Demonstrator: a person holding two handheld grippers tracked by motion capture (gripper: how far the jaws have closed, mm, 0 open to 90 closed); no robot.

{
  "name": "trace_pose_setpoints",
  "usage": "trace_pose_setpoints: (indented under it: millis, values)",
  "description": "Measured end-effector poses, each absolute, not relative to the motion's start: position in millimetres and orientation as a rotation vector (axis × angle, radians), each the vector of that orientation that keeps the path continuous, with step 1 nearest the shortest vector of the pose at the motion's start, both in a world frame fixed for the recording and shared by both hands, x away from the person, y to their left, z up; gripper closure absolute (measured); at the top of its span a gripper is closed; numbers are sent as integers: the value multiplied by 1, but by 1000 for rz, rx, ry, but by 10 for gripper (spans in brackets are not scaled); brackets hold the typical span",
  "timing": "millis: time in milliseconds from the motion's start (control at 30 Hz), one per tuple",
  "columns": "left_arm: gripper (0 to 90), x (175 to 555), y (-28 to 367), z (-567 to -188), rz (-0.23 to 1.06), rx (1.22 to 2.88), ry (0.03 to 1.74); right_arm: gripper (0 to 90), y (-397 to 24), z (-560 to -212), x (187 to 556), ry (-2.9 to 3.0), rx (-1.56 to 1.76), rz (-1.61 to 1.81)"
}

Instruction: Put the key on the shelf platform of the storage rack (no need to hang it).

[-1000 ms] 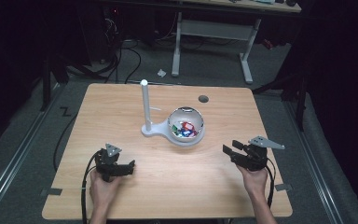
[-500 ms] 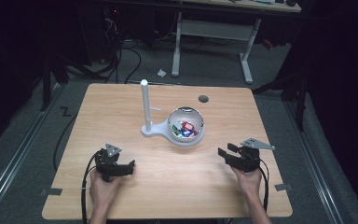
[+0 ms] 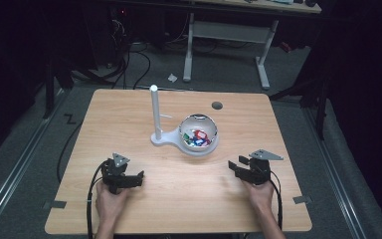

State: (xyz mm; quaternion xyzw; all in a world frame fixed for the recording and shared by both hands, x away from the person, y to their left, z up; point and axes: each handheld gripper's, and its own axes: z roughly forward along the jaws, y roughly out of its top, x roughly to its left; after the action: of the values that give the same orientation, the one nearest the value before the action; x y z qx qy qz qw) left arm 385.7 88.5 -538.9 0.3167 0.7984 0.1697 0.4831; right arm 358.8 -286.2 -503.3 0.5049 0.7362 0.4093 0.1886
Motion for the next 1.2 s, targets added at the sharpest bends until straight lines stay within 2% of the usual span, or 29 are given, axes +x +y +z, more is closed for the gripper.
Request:
trace_pose_setpoints:
  millis: [733,1200]
  values:
    - [54,386,88,-539,413,771,1946,444,-274,-522,367,2130,1415,994]
    - [54,385,88,-539,410,768,1949,392,-271,-531,367,2132,1373,903]
